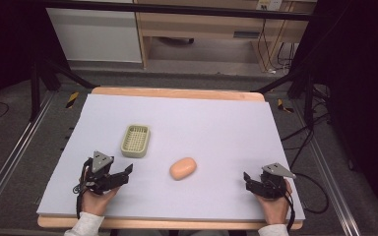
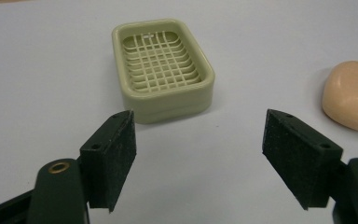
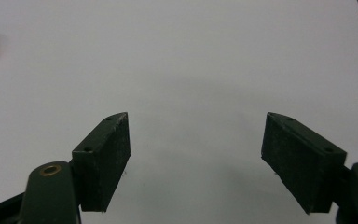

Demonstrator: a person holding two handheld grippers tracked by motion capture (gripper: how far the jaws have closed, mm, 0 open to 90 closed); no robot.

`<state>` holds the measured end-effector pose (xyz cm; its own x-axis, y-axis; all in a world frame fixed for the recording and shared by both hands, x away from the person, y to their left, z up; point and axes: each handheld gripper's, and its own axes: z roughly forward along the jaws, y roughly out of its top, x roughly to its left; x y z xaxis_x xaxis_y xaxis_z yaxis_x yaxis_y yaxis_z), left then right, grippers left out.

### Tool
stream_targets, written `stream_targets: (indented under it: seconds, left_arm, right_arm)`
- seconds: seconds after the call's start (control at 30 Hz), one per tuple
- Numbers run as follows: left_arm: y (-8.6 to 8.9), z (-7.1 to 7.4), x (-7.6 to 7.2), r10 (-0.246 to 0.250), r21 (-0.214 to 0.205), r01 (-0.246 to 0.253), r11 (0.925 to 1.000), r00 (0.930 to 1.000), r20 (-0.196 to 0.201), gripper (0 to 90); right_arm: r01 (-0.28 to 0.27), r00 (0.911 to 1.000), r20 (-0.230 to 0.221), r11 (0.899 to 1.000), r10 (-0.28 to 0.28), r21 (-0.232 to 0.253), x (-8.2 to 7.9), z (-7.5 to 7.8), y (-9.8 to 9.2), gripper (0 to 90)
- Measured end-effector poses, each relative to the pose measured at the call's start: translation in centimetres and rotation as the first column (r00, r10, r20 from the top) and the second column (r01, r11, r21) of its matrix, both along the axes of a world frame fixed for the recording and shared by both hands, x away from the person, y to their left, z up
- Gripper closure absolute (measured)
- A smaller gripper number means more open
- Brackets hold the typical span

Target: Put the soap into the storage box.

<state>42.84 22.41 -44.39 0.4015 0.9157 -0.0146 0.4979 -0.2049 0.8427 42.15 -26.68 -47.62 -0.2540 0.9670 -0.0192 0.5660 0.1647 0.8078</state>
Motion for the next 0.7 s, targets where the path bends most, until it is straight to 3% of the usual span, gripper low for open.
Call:
stream_targets:
  seconds: [0.7]
  left_arm:
    - [-2.8,1.5,1.1,-0.107,0.032,0.108,0.9936,0.9939,-0.027,21.1]
  right_arm:
    - [-0.009,1.0000,-0.002,1.000,0.009,0.011,-0.2,0.1,0.1,23.0]
